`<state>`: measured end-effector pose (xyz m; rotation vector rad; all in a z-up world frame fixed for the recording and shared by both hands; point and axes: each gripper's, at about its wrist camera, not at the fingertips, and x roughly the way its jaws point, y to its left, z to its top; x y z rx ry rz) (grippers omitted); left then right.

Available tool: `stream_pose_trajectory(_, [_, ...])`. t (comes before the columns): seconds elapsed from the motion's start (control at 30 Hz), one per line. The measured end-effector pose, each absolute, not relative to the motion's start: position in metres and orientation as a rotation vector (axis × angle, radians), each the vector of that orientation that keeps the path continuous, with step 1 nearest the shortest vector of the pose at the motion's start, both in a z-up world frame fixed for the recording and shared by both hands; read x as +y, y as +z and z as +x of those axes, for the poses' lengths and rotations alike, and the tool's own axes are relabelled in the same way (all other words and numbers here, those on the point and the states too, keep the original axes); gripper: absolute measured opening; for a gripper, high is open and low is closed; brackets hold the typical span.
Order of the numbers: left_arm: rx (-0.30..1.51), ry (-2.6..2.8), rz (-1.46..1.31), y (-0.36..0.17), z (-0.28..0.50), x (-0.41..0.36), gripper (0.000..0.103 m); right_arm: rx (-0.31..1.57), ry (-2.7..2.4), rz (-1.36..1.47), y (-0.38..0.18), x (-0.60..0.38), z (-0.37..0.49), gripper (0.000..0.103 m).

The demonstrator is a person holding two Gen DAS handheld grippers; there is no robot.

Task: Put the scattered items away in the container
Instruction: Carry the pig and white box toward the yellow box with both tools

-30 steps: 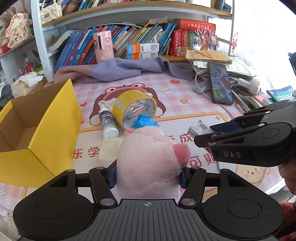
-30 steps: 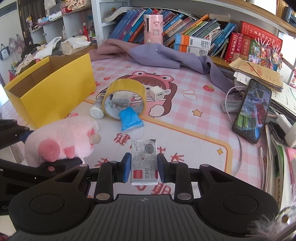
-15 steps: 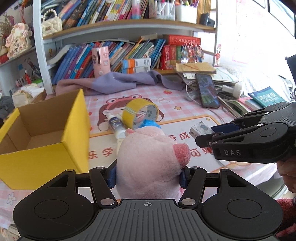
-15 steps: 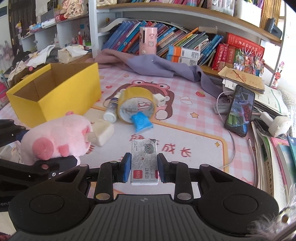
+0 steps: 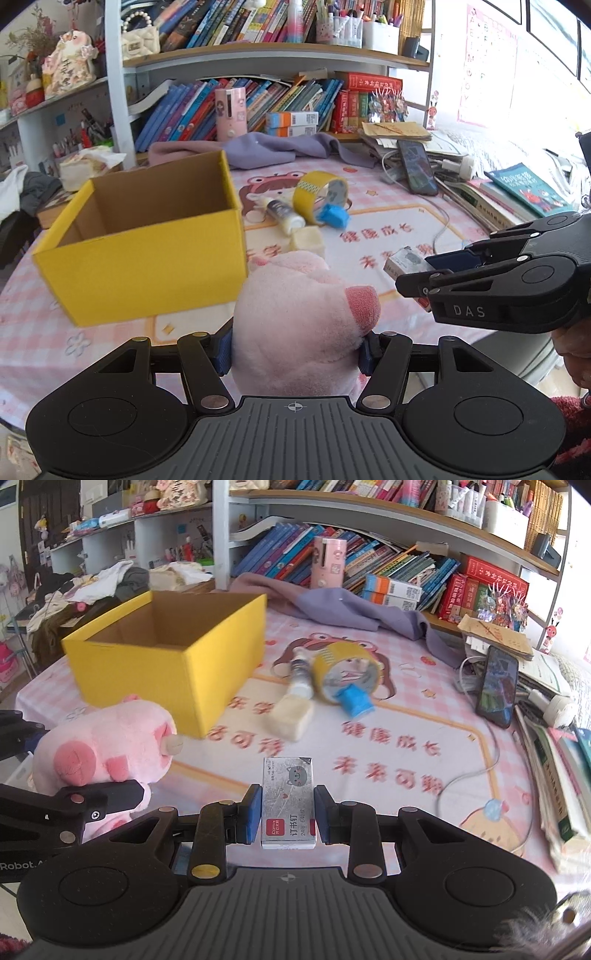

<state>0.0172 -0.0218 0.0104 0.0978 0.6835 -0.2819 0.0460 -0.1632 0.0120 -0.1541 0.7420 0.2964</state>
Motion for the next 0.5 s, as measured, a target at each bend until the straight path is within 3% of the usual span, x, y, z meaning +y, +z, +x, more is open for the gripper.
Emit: stream_pose_trajectory(0.5, [0.694, -0.172, 0.075, 0.012, -0.029, 0.048, 0.060, 0.722, 0.397, -0.181, 0.012, -0.086, 0.006, 0.028])
